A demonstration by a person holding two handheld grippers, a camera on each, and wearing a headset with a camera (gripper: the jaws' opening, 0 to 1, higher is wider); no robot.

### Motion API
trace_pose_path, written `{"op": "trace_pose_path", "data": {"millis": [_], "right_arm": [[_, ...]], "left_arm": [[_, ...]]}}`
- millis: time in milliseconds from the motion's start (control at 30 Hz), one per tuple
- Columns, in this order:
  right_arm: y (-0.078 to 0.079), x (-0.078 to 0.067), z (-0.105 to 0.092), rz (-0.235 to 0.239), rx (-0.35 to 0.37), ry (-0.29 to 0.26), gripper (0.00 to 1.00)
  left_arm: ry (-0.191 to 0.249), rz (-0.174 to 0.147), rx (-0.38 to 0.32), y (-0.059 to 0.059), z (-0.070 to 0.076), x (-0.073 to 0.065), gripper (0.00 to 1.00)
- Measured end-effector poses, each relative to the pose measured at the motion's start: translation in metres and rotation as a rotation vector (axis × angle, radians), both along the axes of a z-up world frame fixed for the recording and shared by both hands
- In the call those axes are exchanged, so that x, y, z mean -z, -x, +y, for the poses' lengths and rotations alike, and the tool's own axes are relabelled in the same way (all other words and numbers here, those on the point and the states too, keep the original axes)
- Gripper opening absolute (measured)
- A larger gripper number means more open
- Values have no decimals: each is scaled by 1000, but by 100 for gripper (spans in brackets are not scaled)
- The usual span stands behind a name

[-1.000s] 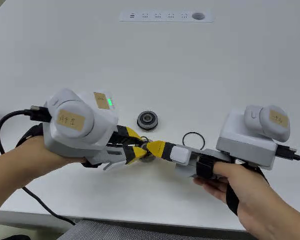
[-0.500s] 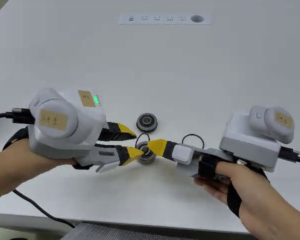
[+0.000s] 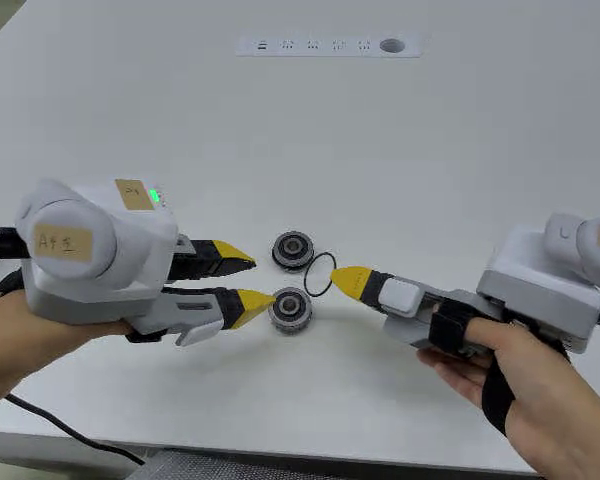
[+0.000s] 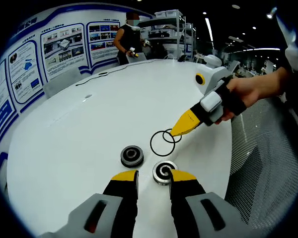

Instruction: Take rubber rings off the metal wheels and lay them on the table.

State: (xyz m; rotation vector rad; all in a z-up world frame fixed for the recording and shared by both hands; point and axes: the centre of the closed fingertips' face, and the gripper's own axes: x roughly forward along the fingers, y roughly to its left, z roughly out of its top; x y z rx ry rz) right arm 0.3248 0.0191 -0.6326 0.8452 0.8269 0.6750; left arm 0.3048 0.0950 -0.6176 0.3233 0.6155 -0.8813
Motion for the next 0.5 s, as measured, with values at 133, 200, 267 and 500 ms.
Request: {"op": "trace_pose_path", "data": {"millis": [133, 200, 267, 500], "right_arm": [[-4, 10, -18, 31, 64, 24, 2], [-4, 13, -27, 36, 87, 43, 2], [-5, 14, -34, 43, 115, 42, 2], [-7, 22, -53, 66, 177, 81, 2]], "left_arm": [[12, -6, -6, 0, 0, -2, 25], [12, -6, -8, 0, 0, -2, 25], [16, -5, -8, 1, -1, -3, 25], [19, -3, -7, 2, -3, -2, 25]]}}
